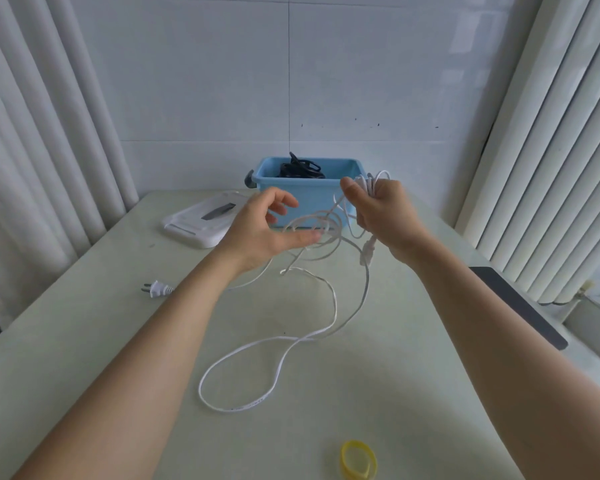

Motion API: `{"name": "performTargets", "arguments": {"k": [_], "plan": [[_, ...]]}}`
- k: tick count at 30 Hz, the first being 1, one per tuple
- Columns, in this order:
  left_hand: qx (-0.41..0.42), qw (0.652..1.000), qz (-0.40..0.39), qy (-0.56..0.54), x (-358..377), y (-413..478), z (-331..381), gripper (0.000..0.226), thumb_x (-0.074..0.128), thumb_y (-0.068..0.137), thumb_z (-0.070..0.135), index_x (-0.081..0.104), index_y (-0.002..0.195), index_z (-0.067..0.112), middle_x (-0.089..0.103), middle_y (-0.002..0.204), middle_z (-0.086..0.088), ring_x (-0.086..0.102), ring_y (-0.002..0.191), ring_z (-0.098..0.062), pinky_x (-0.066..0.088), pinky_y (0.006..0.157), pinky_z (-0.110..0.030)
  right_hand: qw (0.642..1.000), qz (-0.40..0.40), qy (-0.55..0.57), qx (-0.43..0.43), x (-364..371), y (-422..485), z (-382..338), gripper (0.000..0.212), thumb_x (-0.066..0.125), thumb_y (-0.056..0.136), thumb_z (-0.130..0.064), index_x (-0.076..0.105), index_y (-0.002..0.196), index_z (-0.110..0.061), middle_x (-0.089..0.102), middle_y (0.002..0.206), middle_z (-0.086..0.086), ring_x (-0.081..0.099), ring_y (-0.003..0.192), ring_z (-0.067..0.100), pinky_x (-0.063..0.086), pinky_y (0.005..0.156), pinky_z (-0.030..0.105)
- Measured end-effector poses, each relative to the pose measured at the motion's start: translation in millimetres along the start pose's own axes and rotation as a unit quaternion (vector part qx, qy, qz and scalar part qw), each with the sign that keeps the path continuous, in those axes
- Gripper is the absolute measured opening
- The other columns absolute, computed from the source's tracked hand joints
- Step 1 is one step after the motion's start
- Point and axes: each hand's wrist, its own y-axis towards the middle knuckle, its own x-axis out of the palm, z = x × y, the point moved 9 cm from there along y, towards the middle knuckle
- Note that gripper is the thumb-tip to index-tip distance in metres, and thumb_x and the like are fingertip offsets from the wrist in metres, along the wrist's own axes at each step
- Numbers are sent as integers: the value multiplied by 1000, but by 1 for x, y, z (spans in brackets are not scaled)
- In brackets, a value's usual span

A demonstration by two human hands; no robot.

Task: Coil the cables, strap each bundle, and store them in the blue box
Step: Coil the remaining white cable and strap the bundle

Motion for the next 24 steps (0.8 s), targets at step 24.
{"name": "performTargets", "arguments": {"k": [24], "plan": [[-151,931,21,-331,9,-1,-44,22,60,96,12,63,75,15,64,73,-4,64,72,-19,51,78,-35,979,46,-177,86,-20,9,66,50,66,91,-37,42,59,-7,33,55,7,29,50,18,24,48,31]]}}
